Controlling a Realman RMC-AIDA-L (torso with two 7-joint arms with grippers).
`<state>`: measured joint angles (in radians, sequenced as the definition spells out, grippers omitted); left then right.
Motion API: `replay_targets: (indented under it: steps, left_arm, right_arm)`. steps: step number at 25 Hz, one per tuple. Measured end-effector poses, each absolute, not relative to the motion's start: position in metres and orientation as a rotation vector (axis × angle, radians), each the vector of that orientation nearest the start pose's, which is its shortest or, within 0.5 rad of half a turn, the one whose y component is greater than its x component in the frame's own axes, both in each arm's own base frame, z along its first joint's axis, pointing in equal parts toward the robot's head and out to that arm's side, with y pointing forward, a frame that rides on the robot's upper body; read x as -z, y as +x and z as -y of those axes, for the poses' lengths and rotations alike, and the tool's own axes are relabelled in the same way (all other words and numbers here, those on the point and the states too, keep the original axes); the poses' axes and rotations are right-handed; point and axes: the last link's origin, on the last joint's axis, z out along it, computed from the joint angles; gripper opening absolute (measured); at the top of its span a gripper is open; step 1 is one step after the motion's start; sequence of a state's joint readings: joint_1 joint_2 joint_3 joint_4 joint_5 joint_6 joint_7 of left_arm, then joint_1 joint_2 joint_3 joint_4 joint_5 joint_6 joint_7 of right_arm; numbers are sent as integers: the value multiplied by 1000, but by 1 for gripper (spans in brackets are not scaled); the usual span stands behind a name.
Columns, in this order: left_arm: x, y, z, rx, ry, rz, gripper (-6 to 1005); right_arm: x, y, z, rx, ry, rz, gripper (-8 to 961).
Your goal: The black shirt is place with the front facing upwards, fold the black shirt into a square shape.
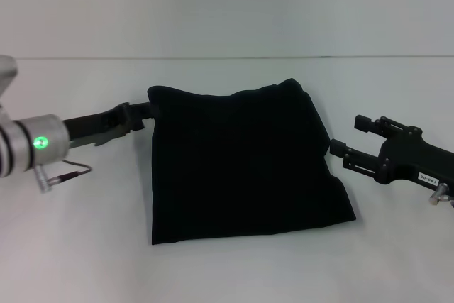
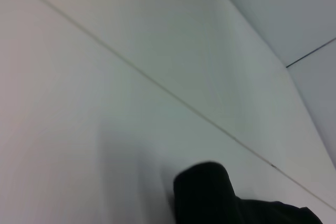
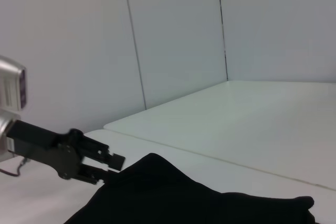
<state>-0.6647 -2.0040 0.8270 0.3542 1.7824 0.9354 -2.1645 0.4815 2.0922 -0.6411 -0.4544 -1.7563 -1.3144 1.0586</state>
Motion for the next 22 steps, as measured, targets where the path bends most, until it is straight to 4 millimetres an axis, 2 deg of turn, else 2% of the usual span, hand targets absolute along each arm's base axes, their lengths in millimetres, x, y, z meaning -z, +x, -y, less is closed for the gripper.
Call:
replay_targets:
  steps: [2, 5, 8, 11, 17, 22]
  left_arm:
    - [3, -296, -397, 757, -1964, 1697, 288]
    - [-10, -287, -376, 815, -2226, 1422, 437]
    - [-12, -278, -342, 853, -2464, 1044, 566]
    - [-8, -285, -312, 845, -2518, 851, 685]
    - [7, -316, -262, 765, -2517, 751, 933]
    - [14, -331, -242, 707, -2509, 765, 951]
  right_arm:
    - [15, 295, -336, -747, -2380, -581, 793]
    - [16, 294, -336, -734, -2386, -538, 793]
    - [19, 291, -334, -722, -2414, -459, 792]
    - [26, 290, -328, -723, -2440, -405, 792]
    - [41, 302, -308, -675, -2485, -385, 794]
    - [45, 314, -298, -633, -2481, -404, 792]
